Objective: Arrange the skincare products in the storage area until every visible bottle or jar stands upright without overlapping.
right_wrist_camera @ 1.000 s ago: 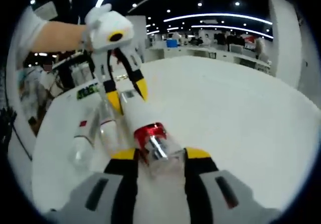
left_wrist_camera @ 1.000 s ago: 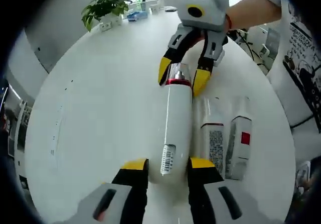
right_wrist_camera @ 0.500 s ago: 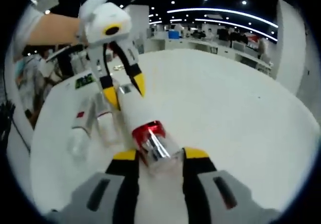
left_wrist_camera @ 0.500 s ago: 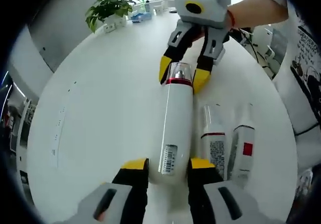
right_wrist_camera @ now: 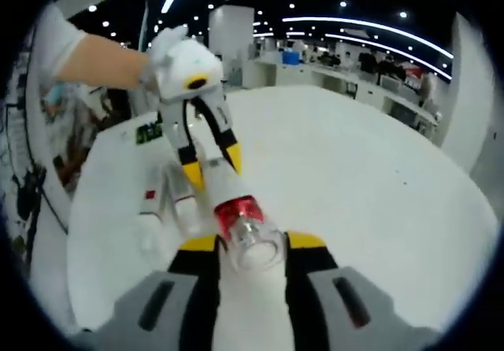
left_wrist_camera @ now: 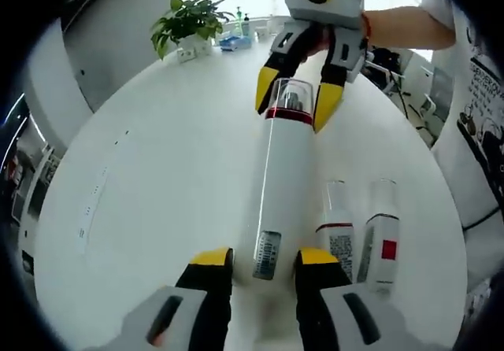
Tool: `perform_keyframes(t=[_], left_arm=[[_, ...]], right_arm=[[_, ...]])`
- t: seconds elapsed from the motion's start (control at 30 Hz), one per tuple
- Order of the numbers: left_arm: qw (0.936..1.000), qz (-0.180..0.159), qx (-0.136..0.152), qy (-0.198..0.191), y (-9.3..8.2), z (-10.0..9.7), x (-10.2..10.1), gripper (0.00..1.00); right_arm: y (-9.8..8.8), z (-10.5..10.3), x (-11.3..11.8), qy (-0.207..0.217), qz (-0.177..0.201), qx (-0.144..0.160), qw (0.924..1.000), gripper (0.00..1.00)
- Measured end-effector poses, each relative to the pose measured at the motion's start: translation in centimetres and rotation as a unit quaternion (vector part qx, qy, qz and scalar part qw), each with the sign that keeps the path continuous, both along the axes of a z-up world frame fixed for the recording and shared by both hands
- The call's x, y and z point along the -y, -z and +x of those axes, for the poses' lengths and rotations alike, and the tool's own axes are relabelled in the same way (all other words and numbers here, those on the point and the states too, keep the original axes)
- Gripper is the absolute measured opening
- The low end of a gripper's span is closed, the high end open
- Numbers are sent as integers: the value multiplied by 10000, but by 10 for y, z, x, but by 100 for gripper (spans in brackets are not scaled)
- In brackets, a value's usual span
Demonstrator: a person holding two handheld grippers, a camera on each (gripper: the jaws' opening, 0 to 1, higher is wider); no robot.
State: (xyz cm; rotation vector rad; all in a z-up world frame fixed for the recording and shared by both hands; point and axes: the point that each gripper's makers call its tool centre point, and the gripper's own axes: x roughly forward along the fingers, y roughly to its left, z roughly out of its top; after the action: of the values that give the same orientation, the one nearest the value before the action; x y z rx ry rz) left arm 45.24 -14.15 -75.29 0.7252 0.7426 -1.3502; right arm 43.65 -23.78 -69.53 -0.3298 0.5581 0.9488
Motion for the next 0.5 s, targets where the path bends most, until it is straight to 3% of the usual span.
perform_keyframes(t=[0.17,0.27,0.37,0.5], left_arm=[[9997,-181,-71,-164,0,1,-2,30],[9994,-225,-104,-242,1,1,-4,30],[9989,-294,-167,-333,1,2,-5,30],[9985,-318,-236,-369,3,0,-4,29]], right_arm=[[-14,3,-11,-188,-116,208,9995,28],[-28,7,-17,-227,109,247,9994,28],[-35,10,-24,-313,35,365,9988,29],[-51,15,-33,-273,417,428,9978,29]])
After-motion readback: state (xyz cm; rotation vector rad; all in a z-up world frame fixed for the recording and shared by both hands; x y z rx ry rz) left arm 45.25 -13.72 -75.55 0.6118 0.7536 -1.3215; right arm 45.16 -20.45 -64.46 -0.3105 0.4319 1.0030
